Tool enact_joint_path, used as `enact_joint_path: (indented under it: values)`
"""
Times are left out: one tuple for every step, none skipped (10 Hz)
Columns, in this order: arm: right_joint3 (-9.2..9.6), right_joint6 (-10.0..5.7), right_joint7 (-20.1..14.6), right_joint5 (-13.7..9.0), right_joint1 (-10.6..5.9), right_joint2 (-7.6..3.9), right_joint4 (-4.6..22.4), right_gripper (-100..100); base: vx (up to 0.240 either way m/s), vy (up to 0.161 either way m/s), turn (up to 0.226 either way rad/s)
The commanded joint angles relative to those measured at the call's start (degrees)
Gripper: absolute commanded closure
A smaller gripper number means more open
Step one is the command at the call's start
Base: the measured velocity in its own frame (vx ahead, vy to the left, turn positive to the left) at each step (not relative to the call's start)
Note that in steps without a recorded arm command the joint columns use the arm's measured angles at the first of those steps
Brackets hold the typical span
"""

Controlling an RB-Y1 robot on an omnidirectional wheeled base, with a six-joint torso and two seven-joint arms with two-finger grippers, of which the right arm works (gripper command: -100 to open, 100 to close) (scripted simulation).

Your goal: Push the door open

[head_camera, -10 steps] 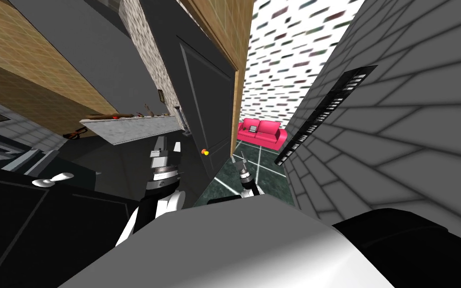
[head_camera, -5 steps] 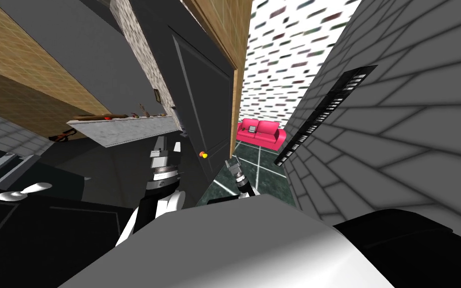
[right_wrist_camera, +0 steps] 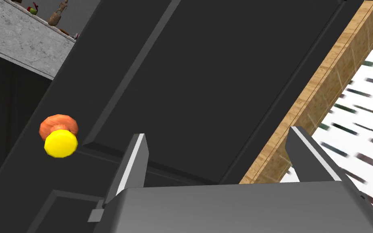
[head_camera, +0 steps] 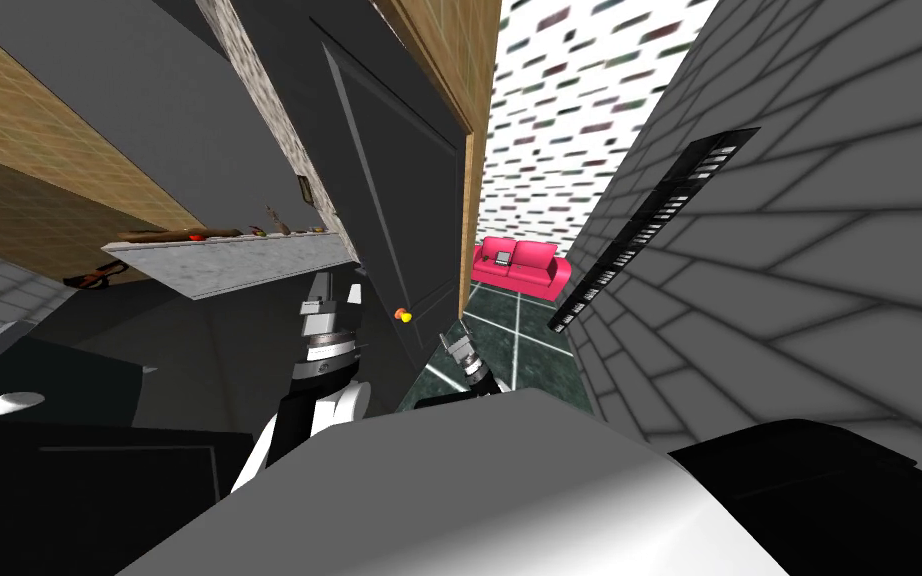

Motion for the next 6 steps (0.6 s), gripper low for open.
enact_joint_path:
  values:
    - [1.96, -0.3, -2.9, -0.3, -0.73, -0.88, 1.6, -100, 0.096, 0.023, -0.043]
    - [3.2, -0.55, -4.5, -0.5, -1.16, -1.29, 2.7, -100, 0.105, 0.028, -0.043]
    - [4.43, -0.8, -6.1, -0.6, -1.59, -1.69, 3.8, -100, 0.097, 0.019, -0.044]
    - [5.66, -1.05, -7.8, -0.7, -2.02, -2.09, 5.0, -100, 0.097, 0.024, -0.043]
    - [6.88, -1.3, -9.4, -0.9, -2.45, -2.49, 6.1, -100, 0.102, 0.013, -0.041]
    - [8.11, -1.55, -11.0, -1.0, -2.88, -2.89, 7.2, -100, 0.103, 0.01, -0.05]
